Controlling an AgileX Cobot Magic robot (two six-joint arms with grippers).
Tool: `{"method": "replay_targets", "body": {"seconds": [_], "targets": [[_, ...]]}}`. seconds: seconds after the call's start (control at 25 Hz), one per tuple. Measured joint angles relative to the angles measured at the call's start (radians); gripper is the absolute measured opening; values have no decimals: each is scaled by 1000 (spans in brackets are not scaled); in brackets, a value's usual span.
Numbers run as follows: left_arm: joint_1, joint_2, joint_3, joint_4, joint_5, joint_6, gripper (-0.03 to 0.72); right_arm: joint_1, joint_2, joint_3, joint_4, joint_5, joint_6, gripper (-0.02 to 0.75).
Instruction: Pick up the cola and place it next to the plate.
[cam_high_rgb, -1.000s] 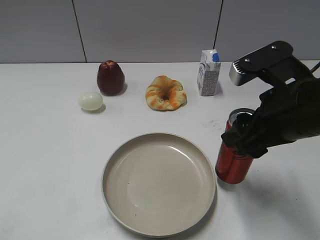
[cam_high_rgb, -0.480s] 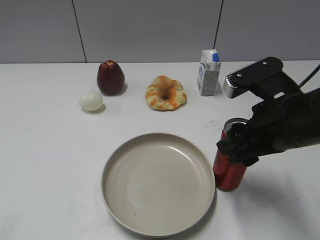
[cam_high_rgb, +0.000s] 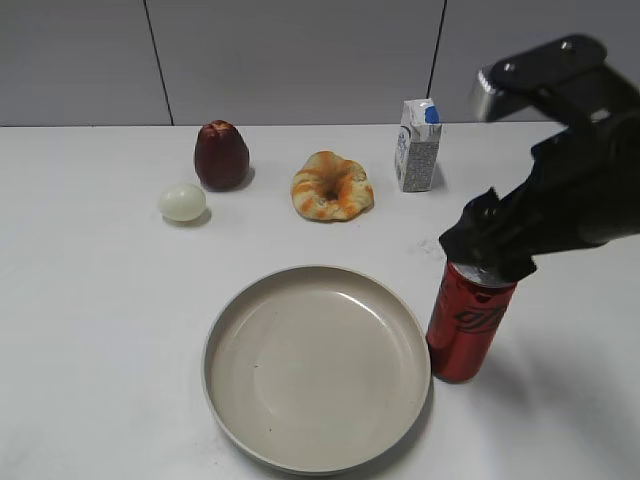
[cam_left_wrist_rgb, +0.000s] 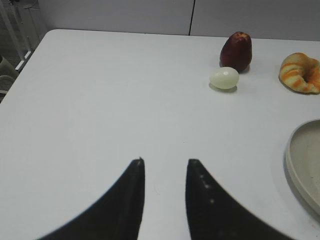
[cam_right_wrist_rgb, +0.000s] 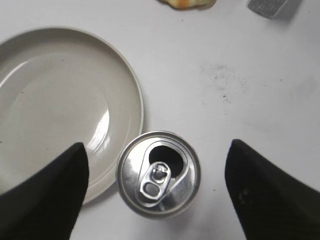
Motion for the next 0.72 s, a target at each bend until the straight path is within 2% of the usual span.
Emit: {"method": "replay_targets", "body": {"seconds": [0.2, 0.4, 0.52, 0.72], "targets": [[0, 0, 0, 0, 0, 0, 228, 0, -145, -105, 0, 285, 1, 638], [0, 0, 0, 0, 0, 0, 228, 0, -313, -55, 0, 608, 13, 615], [0, 0, 0, 0, 0, 0, 228, 0, -437, 45, 0, 684, 23, 599], [0, 0, 0, 0, 0, 0, 228, 0, -683, 218, -1, 677, 23, 595]]}}
